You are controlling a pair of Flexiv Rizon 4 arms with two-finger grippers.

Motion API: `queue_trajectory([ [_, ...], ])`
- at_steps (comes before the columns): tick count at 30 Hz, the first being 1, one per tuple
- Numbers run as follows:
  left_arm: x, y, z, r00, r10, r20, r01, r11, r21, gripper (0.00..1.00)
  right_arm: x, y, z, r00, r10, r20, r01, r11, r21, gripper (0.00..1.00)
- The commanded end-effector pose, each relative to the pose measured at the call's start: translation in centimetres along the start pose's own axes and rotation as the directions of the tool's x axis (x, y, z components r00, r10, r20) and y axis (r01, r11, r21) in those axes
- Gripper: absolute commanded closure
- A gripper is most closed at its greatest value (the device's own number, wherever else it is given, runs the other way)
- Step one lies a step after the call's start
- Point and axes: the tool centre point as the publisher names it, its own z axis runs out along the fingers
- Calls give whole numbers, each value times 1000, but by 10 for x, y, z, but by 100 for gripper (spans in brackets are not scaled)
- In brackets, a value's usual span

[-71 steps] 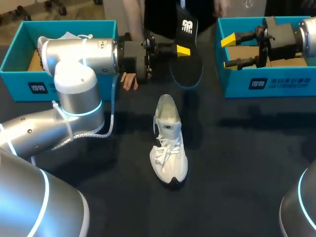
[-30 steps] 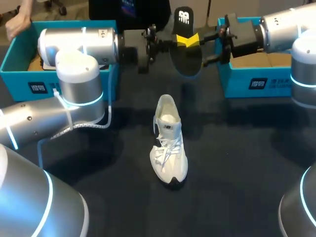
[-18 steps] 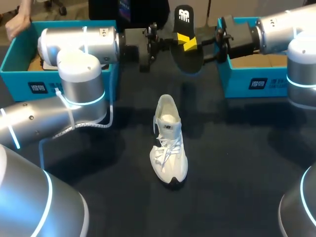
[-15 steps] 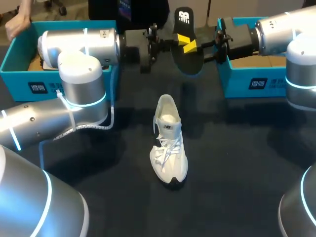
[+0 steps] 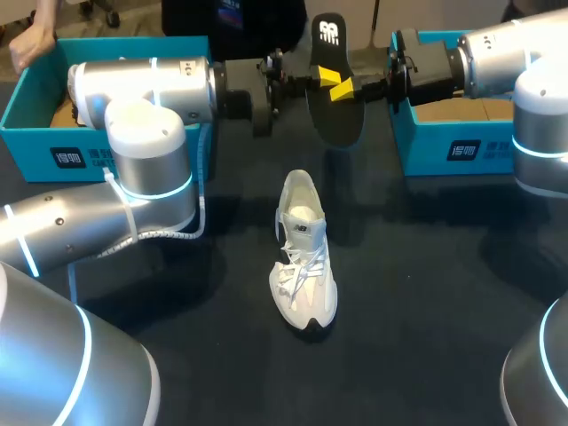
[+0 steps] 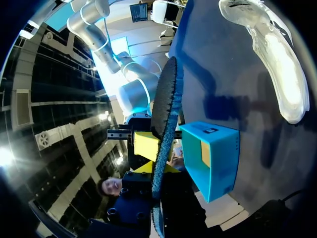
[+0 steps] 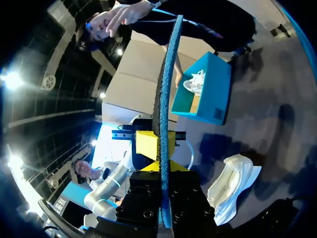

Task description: Take the shoe out of the shoebox, open the shoe tongue, remove and reinsert the insole, then place the shoe into the shoebox

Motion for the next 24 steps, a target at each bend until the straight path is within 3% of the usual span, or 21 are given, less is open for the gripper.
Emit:
queue_trajectory([
  [1,1,0,-2,1000,14,-23,-14,1000,4,100,-1,1,0,1000,-2,-6,2,1000,6,100],
  [2,3,1,-2,1000,10,-28,-10,1000,-5,74,-1,0,-1,1000,10,-12,-10,1000,7,100],
  [3,4,3,-4,1000,2,-27,-3,1000,-4,19,-1,-1,-1,1000,14,-15,-14,1000,10,100],
  [4,4,5,-6,999,8,-35,-8,1000,-10,0,-1,-2,-2,1000,19,-15,-19,1000,21,100],
  [8,0,11,-13,1000,-7,-26,7,1000,-27,0,-2,-6,-4,1000,26,-8,-26,999,18,100],
  [14,3,11,-44,991,-35,-127,43,997,58,0,-1,-3,-16,999,-10,38,10,1000,1,100],
  [24,18,-2,-90,929,-295,-225,309,950,30,0,-11,-7,-28,985,-140,100,148,985,-83,100],
])
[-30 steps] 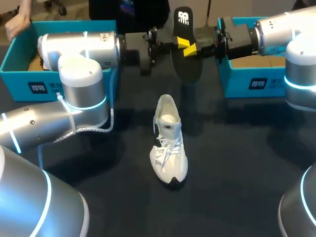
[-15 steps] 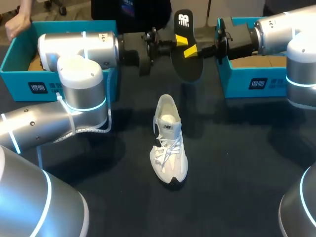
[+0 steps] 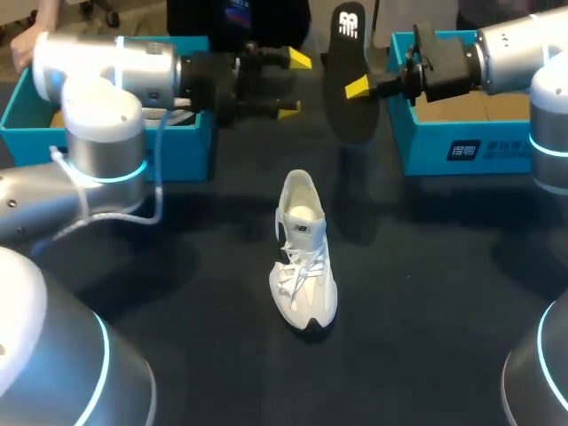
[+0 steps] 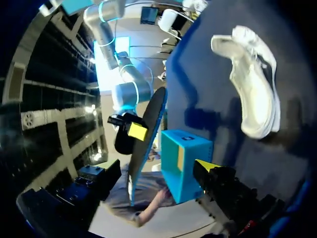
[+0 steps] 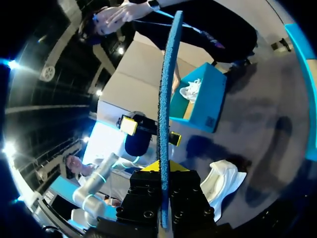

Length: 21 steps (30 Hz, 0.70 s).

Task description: Take the shoe out of the shoebox, open the shoe tongue, remove and reinsert the insole, then place the shoe into the shoebox

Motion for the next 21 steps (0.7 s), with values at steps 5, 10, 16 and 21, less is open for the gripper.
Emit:
queue_trajectory([
  [5,19,-19,-35,965,-250,-83,250,968,0,0,0,-5,1,989,-133,70,136,990,-40,100],
  [10,28,-23,-39,929,-360,-83,360,933,-21,0,7,-1,3,955,-293,54,295,955,-25,100],
  [16,28,-23,-39,929,-360,-83,360,933,-21,0,8,2,5,887,-451,-100,440,890,-116,100],
  [21,28,-23,-39,929,-360,-83,360,933,-21,0,8,2,5,887,-451,-100,440,890,-116,100],
])
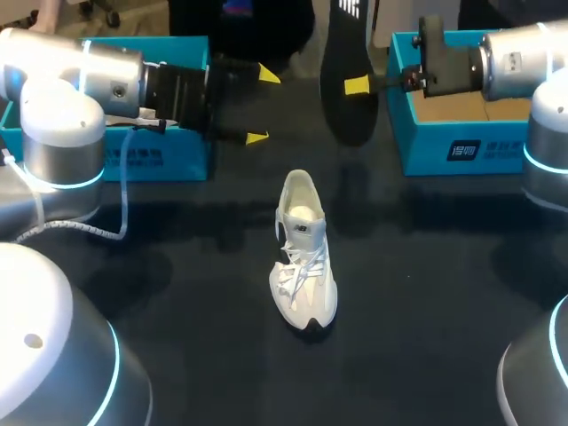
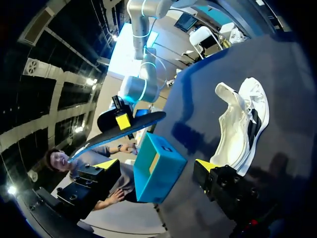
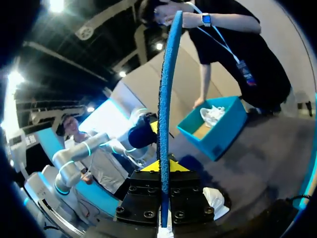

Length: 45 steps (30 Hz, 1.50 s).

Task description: Take the shoe out of the shoebox, open the shoe tongue, remove and reinsert the insole, then place the shoe into the shoebox

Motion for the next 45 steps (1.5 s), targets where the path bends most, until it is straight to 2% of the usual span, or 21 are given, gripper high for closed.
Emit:
queue_trajectory([
  [1,0,0,0,1000,1,-1,-1,1000,-2,0,-7,-5,2,999,-5,-34,5,1000,-22,100],
  [10,0,0,0,1000,1,-1,-1,1000,-2,0,-7,-5,2,999,-5,-34,5,1000,-22,100],
  [12,0,0,0,1000,1,-1,-1,1000,-2,0,-16,-7,1,1000,-25,-8,25,1000,-6,100],
  [13,1,-3,-2,999,-35,-12,35,999,-16,0,-19,-8,1,999,-34,14,34,999,19,100],
  [14,3,-7,-3,997,-75,-31,75,997,-25,0,-21,-8,0,999,-42,17,42,999,12,100],
  [19,17,-15,-10,963,-240,-120,234,970,-60,0,-22,-10,-1,996,-71,45,71,997,9,100],
  [24,39,-9,-18,911,-371,-182,352,927,-127,0,-22,-12,3,995,-89,52,89,996,-9,100],
  [30,69,-3,-22,848,-475,-235,436,877,-200,0,-27,-15,16,997,-70,38,70,997,11,100],
  [32,75,-6,-22,825,-508,-248,466,859,-211,0,-28,-15,21,996,-55,69,51,997,56,100],
  [35,87,-7,-22,806,-533,-257,479,843,-246,0,-30,-18,24,995,-58,84,53,997,62,100],
  [37,87,-7,-22,806,-533,-257,479,843,-246,0,-30,-20,25,995,-73,74,71,997,33,100],
  [45,87,-7,-22,806,-533,-257,479,843,-246,0,-30,-20,27,995,-75,64,73,997,32,100],
])
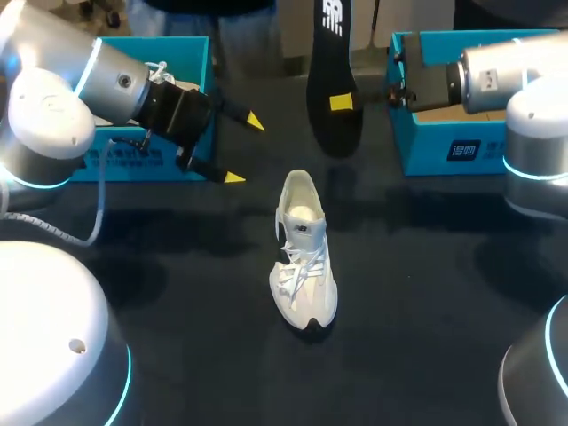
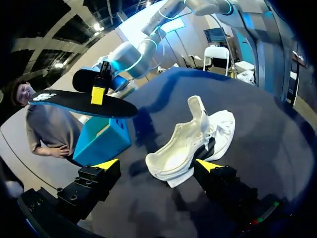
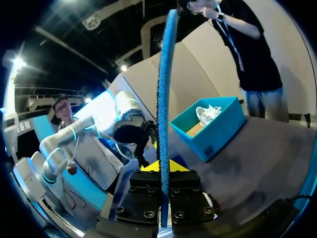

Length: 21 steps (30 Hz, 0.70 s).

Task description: Take the shoe out of the shoebox, open the shoe tongue, remove and reinsert the insole, then place the shoe into the shoebox

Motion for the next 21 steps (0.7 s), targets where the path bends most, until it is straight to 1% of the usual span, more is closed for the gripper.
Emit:
queue_trajectory([
  [1,1,0,-1,1000,1,0,-1,1000,-2,0,0,-1,2,1000,0,1,0,1000,-2,100],
  [5,1,0,-1,1000,1,0,-1,1000,-2,0,0,-1,2,1000,0,1,0,1000,-2,100],
  [6,1,-4,0,1000,-23,-10,23,1000,-3,0,0,-1,2,1000,0,1,0,1000,-2,100],
  [8,2,-10,4,1000,-18,-20,17,999,-41,0,0,-1,2,1000,0,1,0,1000,-2,100],
  [9,2,-12,6,999,-42,-29,40,998,-52,0,0,-1,2,1000,0,1,0,1000,-2,100],
  [11,5,-13,9,997,-53,-57,49,996,-69,0,-5,-7,3,1000,4,20,-4,1000,-6,100],
  [12,6,-11,13,996,-58,-68,51,994,-92,0,-6,-9,3,1000,1,31,0,1000,-9,100],
  [14,8,-7,18,993,-89,-78,81,991,-105,0,-10,-13,5,999,-2,34,2,1000,-4,100],
  [15,10,-4,21,992,-91,-84,80,988,-131,0,-12,-16,6,999,-3,35,3,1000,-5,100],
  [16,13,0,25,988,-123,-90,111,986,-125,0,-15,-20,8,999,-3,37,3,1000,-4,100],
  [21,24,11,40,981,-151,-125,132,980,-146,0,-21,-28,12,1000,6,21,-6,1000,-3,100],
])
